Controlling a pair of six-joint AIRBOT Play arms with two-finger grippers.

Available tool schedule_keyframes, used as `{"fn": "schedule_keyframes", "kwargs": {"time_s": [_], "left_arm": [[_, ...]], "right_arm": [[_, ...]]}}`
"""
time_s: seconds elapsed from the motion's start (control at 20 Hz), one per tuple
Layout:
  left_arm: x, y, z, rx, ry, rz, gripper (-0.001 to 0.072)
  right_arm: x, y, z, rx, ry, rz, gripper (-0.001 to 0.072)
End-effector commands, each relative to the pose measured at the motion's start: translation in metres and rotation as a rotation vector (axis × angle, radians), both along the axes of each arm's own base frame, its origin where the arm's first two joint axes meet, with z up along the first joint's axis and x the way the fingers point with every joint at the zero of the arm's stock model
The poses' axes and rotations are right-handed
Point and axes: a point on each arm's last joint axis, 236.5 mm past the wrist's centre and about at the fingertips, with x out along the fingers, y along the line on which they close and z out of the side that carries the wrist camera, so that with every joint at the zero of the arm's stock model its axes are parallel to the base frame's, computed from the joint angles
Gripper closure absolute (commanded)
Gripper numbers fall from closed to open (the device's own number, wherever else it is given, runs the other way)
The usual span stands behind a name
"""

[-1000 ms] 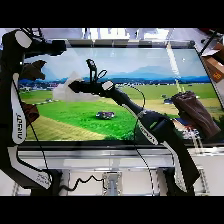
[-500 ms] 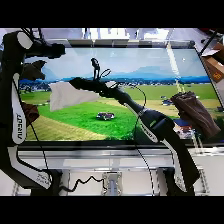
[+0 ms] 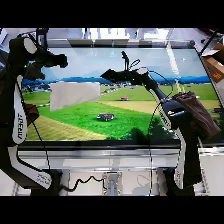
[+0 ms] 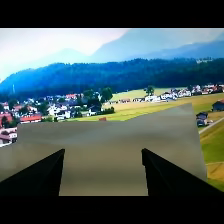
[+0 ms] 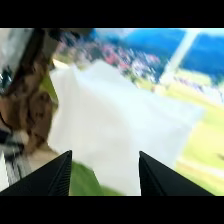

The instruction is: Fold the shirts.

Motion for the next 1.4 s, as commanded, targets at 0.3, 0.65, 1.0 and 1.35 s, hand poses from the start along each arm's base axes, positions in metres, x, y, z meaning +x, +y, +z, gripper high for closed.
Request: {"fn": "schedule_keyframes", "kwargs": {"time_s": [0.3, 0.65, 1.0, 1.35], "left_arm": [[-0.001, -0.001, -0.001, 0.001, 0.003, -0.008, 0.0148], [-0.006, -0.001, -0.005, 0.004, 0.031, -0.012, 0.0148], [-0.006, -0.001, -0.005, 0.004, 0.029, -0.012, 0.0148], [-0.005, -0.002, -0.005, 0.0, 0.028, -0.013, 0.0147]], "right_arm": [[-0.028, -0.016, -0.079, -0.287, 0.131, 0.04, 0.0188], [-0.008, 0.023, -0.099, -0.225, 0.187, -0.157, 0.0189], [-0.02, 0.057, -0.098, -0.129, 0.244, -0.154, 0.0212], [-0.041, 0.095, -0.096, -0.084, 0.267, -0.129, 0.0252]]}}
